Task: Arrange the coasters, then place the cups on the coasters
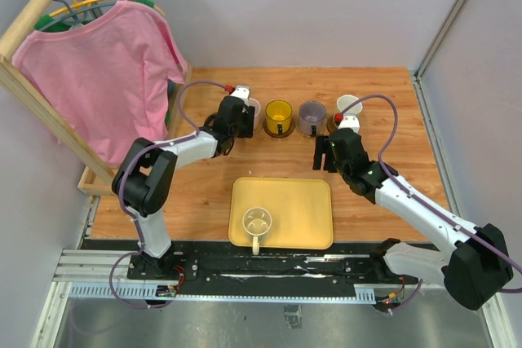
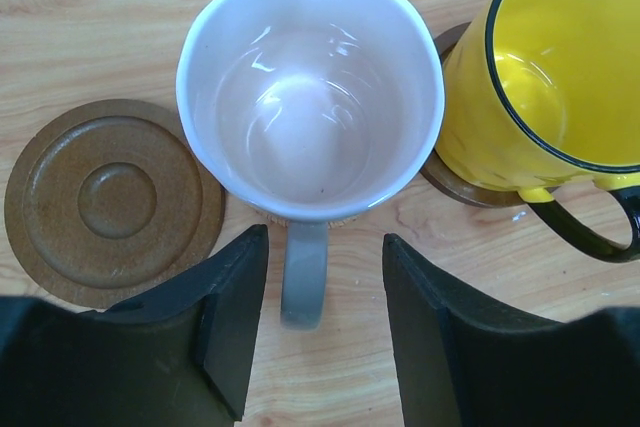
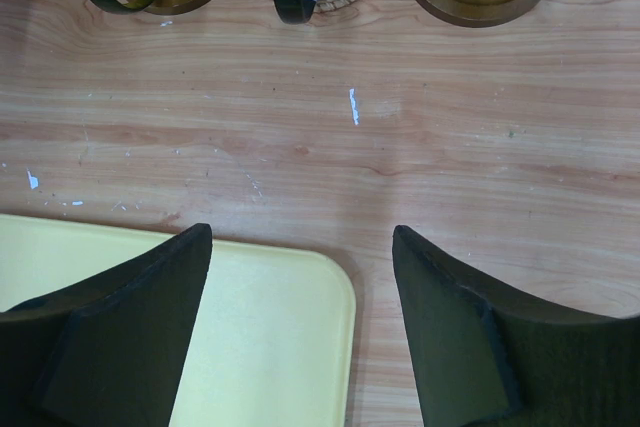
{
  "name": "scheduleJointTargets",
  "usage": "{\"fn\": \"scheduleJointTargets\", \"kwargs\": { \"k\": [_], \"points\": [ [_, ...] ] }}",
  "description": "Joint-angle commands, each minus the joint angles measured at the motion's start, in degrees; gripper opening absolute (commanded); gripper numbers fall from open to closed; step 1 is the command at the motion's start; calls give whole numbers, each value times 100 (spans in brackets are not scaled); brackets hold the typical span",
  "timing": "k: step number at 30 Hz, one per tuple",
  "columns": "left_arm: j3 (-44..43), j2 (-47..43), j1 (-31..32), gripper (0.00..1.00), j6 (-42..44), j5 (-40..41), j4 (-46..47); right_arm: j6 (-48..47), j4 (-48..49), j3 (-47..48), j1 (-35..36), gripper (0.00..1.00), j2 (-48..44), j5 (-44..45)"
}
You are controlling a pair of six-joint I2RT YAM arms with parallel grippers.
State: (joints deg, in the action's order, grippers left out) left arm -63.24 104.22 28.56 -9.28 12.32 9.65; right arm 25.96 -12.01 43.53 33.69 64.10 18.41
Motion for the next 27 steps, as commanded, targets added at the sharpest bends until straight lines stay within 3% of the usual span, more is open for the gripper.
{"fn": "scheduleJointTargets", "kwargs": {
  "k": [1,27],
  "points": [
    [108,-234,-26,54,-89,-102,220,104,23,103,-93,74,-48,-64],
    [304,-393,289,53,-153,-54,194,200,28,-16,-91,73,-210,-155]
  ]
}}
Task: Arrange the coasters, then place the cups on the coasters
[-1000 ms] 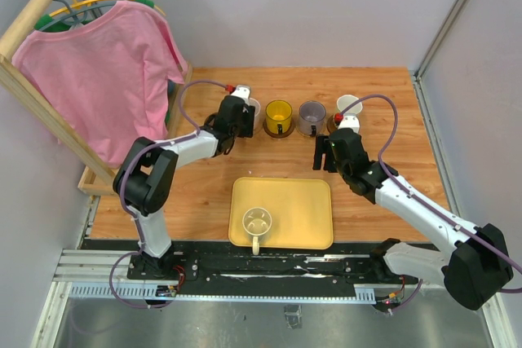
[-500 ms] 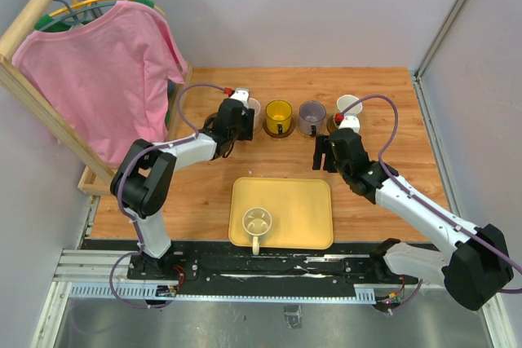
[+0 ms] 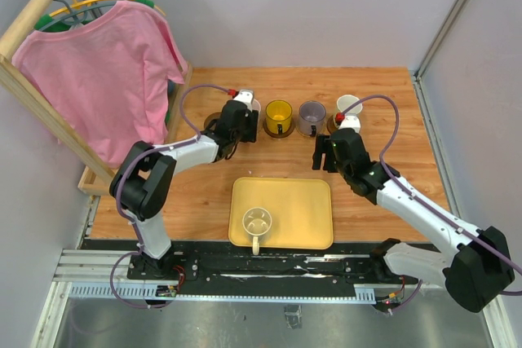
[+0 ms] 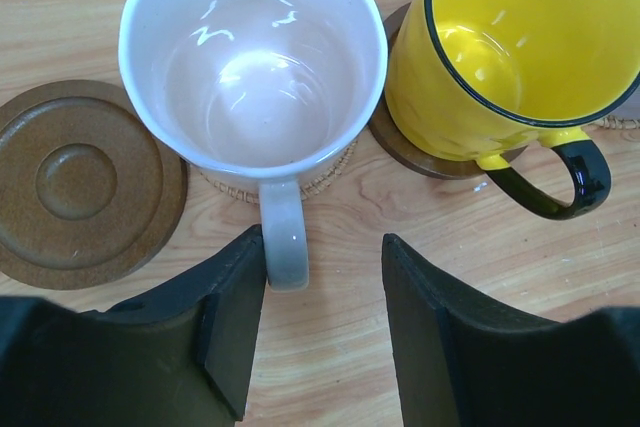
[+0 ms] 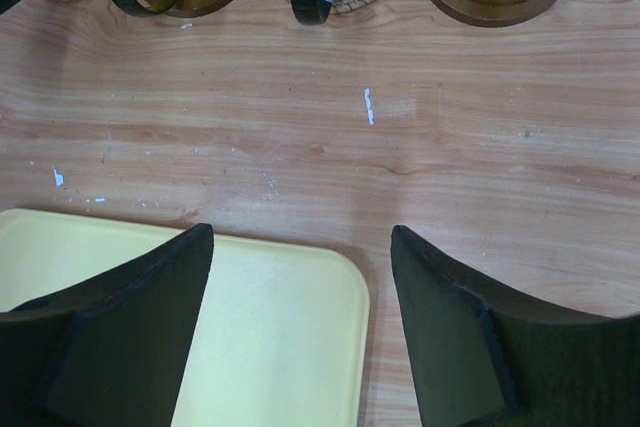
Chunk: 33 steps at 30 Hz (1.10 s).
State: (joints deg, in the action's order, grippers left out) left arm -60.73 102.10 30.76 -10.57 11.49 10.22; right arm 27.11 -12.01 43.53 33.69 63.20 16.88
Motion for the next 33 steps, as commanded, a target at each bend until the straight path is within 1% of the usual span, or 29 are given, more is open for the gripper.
{"fn": "scheduleJointTargets", "kwargs": {
  "k": [1,5,11,17,21,23,26,29,33],
  "points": [
    [59,-182,78,53,-24,35,125,84,24,-19,-91,73,-121,7],
    [63,-178,92,55,-24,109,75,89,19,-17,-99,73,-116,-3],
    [176,-326,92,63,-9,299,-6,84,26,-4,-91,73,-97,-10],
    [332,-709,96,72,54,411,-155,61,25,25,-95,73,-82,11],
    [568,-1170,109,75,72,353,-227,7,-59,134,-91,73,-70,105],
    [736,-1476,135,79,88,325,-304,7,-73,155,-91,74,-87,155],
    [970,-2016,222,82,83,203,-491,-35,-57,156,-92,76,-77,285],
    [1185,-2578,456,83,15,162,-797,-149,-95,228,-104,78,-6,411],
    [1372,-3366,926,86,-246,107,-1450,-193,-102,302,-130,81,70,496]
  ]
}}
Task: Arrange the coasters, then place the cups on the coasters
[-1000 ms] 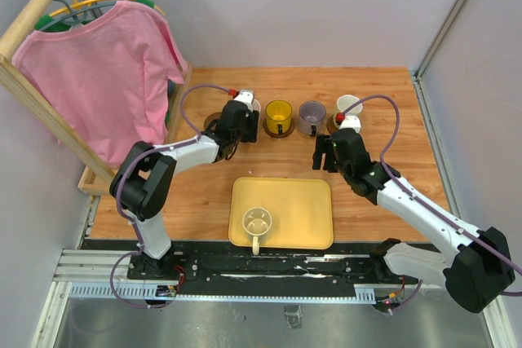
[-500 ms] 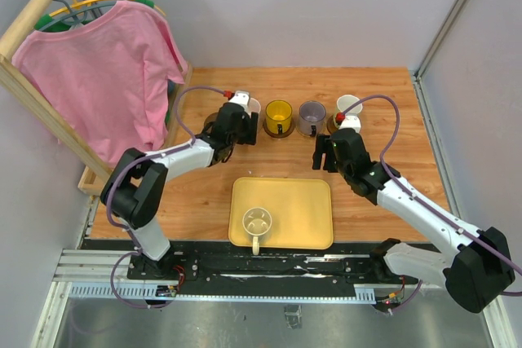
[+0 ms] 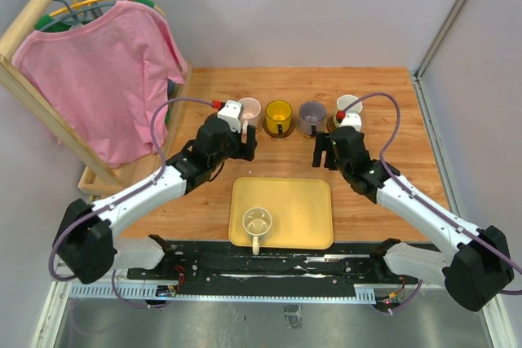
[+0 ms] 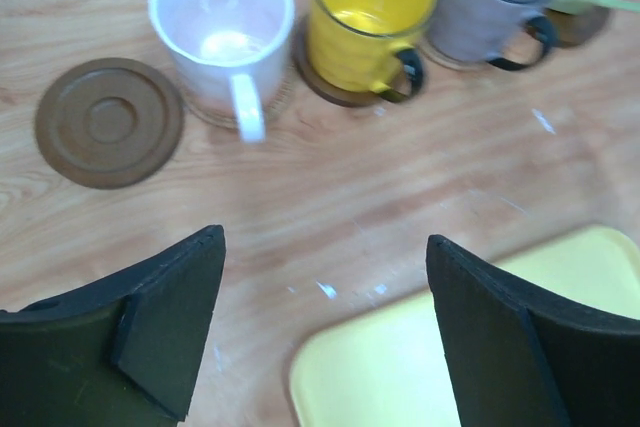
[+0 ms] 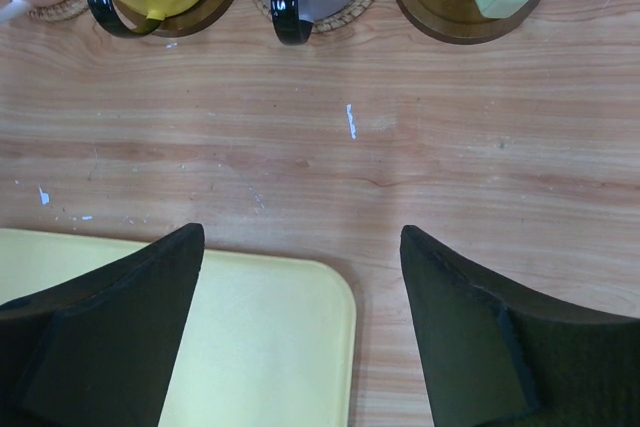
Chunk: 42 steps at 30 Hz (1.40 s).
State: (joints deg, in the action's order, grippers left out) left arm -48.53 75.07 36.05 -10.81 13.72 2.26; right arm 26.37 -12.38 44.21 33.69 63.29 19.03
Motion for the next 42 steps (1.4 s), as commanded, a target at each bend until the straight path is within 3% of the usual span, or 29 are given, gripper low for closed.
{"fn": "scheduleJointTargets", "kwargs": {
  "k": [1,9,22,42],
  "points": [
    [171,-819,526,87,-307,-144,-906,-125,-44,237,-147,83,84,294],
    [236,-1992,1572,90,-1236,55,-2475,-176,-57,399,-284,99,369,241],
    [82,-2028,3061,91,-2600,156,-4079,-173,-109,358,-322,98,357,215],
    [448,-1600,3915,92,-3384,281,-3726,-59,-130,-4,-319,98,-162,-31]
  ]
}}
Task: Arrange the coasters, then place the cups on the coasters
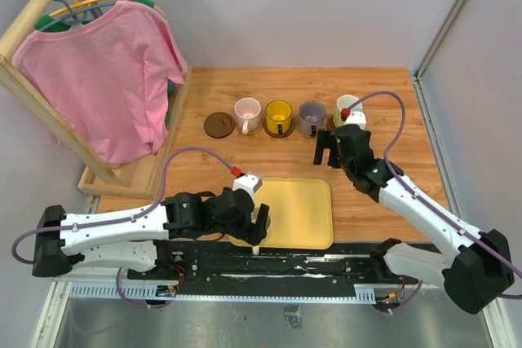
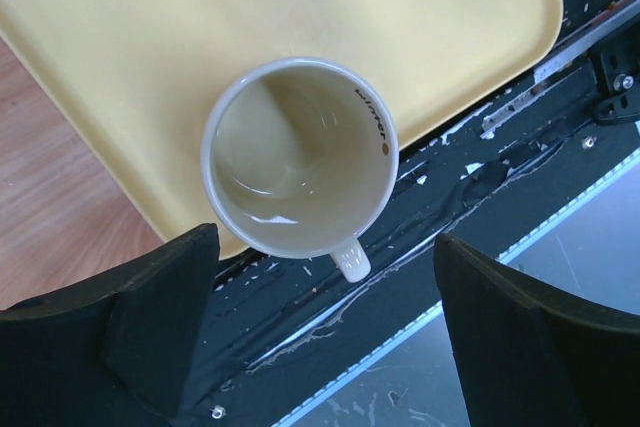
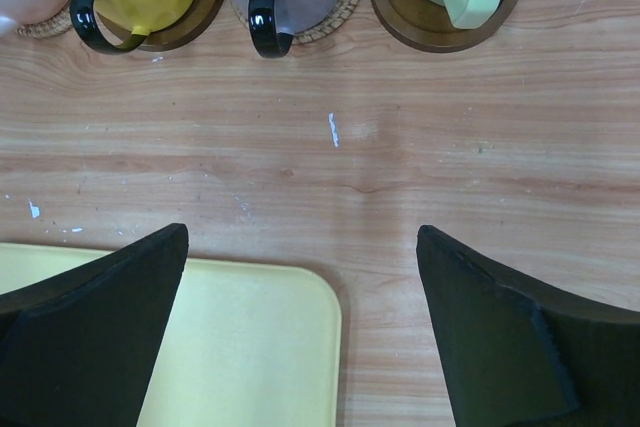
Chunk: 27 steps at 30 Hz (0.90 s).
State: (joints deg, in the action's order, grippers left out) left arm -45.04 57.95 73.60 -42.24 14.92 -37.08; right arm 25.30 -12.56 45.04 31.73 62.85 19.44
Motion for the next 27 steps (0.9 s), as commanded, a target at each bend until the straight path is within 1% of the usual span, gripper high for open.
{"fn": "scheduleJointTargets", "kwargs": {
  "k": [1,9,13,18,27],
  "points": [
    [126,141,197,91,-279,211,226,54,-115,-87,-123,98,-123,-88],
    [330,196,313,87,-477,333,269,80,-69,-129,-123,98,-179,-133],
    [388,219,313,80,-454,364,351,96,-67,-128,-123,98,-138,-116],
    [470,241,313,65,-442,349,460,106,-67,-122,-123,98,-117,-115],
    [580,264,313,64,-482,351,508,120,-70,-132,-123,98,-125,-122]
  ]
}}
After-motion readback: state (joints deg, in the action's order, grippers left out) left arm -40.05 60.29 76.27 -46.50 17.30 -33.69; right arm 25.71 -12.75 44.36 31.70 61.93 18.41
